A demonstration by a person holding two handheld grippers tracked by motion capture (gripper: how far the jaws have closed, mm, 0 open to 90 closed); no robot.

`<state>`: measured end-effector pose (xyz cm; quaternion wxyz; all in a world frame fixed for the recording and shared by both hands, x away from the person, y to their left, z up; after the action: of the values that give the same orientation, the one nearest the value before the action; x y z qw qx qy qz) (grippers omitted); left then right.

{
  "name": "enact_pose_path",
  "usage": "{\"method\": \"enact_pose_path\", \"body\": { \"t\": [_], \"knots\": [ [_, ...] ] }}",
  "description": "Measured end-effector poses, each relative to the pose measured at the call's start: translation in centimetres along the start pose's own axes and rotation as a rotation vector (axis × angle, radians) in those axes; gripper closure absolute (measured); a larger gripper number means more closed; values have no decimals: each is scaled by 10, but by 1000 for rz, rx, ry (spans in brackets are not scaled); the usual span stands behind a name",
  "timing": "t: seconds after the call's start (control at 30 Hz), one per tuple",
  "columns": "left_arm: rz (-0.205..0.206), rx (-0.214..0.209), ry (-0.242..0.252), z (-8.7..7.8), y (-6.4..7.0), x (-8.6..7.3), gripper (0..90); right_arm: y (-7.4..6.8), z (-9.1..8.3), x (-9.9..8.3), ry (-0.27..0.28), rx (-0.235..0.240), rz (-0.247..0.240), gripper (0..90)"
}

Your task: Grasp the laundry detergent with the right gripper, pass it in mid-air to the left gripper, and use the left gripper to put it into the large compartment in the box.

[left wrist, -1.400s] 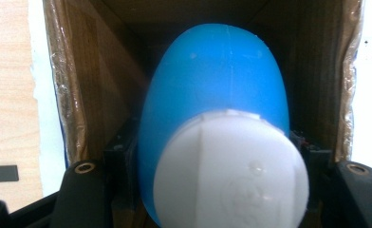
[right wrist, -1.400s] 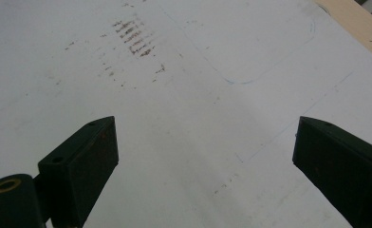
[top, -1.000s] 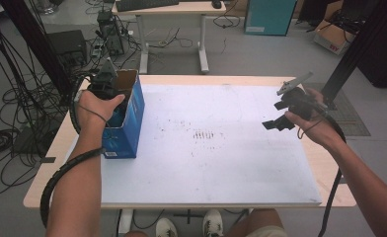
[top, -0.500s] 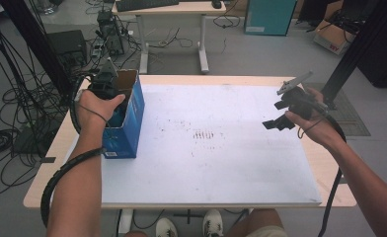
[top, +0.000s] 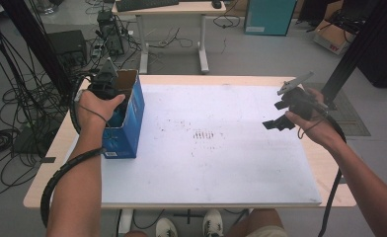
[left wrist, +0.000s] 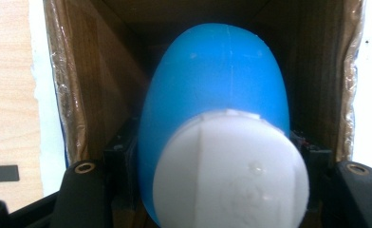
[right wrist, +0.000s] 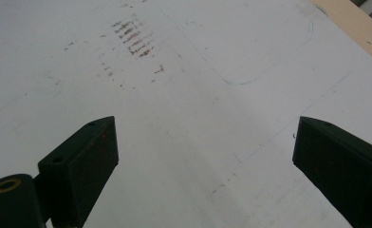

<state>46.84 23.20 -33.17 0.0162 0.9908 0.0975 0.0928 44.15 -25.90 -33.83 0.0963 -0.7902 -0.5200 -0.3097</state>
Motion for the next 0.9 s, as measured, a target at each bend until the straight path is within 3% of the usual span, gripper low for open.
{"method": "enact_pose_path", "body": {
  "t": [0.9],
  "knots": [
    [8, 4, 6, 0, 0, 0, 363, 0, -1, 0, -4, 3, -14, 78]
  ]
}}
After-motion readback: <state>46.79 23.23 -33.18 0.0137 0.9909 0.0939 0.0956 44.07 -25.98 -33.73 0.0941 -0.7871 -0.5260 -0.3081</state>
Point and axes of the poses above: each handheld gripper's, and its own axes: z roughly forward along the jaws, x roughly out of its top, y roughly to its right, the point moved 6 cm from there along z, roughly forward along the jaws, and after that the axes turned 13 degrees about -z, right-handed, at the moved point
